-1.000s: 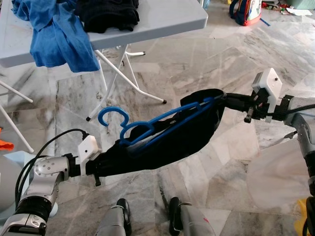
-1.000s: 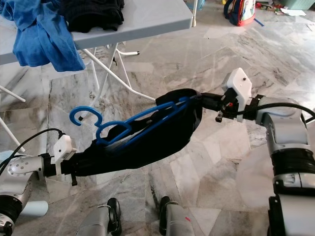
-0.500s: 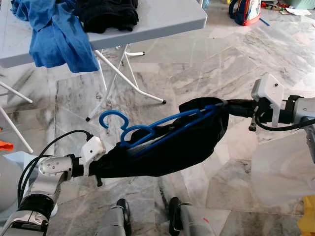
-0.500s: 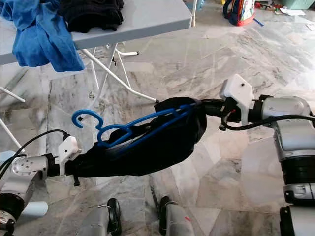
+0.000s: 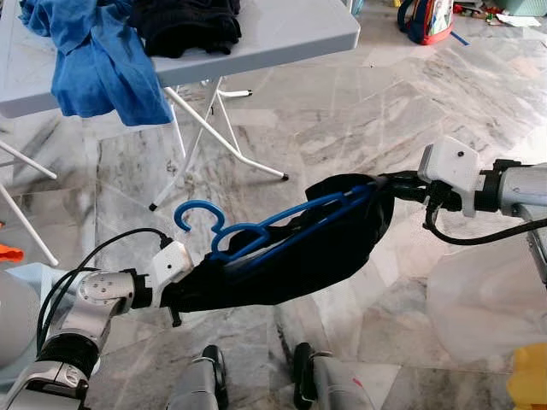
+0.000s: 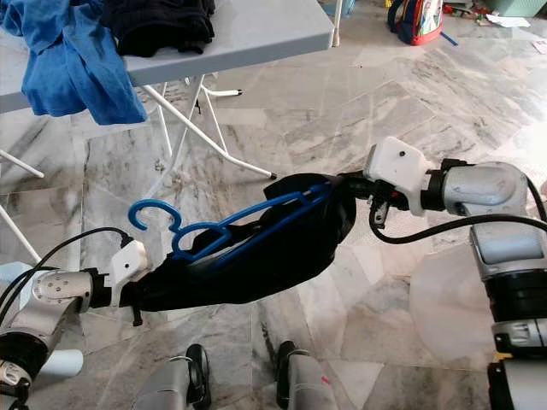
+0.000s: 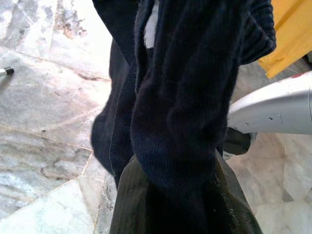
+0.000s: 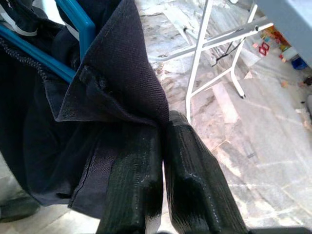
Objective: Hang hanger
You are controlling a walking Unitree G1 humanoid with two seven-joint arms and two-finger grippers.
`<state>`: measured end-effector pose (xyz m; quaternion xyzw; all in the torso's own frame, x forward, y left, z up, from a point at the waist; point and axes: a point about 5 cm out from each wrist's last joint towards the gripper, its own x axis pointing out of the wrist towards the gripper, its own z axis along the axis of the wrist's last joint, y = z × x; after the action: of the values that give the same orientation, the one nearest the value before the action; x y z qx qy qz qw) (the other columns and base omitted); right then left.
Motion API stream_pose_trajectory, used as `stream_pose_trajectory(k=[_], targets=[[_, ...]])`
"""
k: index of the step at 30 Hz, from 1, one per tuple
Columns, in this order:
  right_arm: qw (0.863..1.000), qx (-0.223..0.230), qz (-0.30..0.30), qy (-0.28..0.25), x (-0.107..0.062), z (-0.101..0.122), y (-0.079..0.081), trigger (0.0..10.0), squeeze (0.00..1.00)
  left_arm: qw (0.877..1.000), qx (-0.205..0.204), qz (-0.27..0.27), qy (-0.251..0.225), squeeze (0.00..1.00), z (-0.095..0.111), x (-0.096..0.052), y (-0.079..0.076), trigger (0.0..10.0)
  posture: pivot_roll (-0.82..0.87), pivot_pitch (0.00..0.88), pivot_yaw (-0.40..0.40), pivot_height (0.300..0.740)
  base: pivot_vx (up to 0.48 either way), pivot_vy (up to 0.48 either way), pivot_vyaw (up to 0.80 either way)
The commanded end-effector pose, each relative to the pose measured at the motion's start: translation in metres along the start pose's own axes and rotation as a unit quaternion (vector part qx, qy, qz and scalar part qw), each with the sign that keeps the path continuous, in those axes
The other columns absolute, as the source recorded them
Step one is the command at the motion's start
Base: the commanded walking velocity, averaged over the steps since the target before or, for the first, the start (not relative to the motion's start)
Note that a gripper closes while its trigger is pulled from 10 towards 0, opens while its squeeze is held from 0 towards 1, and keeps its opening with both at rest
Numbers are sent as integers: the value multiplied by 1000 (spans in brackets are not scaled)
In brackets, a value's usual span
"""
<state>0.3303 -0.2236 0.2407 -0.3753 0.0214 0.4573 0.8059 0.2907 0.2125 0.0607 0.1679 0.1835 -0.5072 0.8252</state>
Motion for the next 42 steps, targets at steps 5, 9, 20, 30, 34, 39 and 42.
stream_pose_trajectory(k=[5,9,20,30,34,39,42], targets=[[993,-56,-99,21,-33,12,-31,0,0,990,-68,-16,120,0,-51,-19,-20,0,-176,272,-25,740,0,0,0],[990,-80,-109,43,-35,10,-35,0,0,988,-66,-24,137,0,-54,-19,-22,0,-177,270,-21,740,0,0,0],[979,-147,-131,59,-21,16,-34,0,0,986,-58,13,153,0,-55,-14,-18,0,-175,269,-19,740,0,0,0],[982,-161,-90,30,22,22,2,0,0,990,-67,36,119,0,-43,12,-21,0,-173,266,-23,740,0,0,0],[981,-172,-83,46,31,18,12,0,0,991,-67,41,112,0,-38,20,-20,0,-174,267,-21,740,0,0,0],[976,-194,-70,71,45,11,26,0,0,990,-64,67,106,0,-29,34,-18,0,-176,266,-17,740,0,0,0],[972,-207,-62,94,51,2,35,0,0,985,-69,116,109,0,-24,45,-15,0,-176,266,-14,740,0,0,0]])
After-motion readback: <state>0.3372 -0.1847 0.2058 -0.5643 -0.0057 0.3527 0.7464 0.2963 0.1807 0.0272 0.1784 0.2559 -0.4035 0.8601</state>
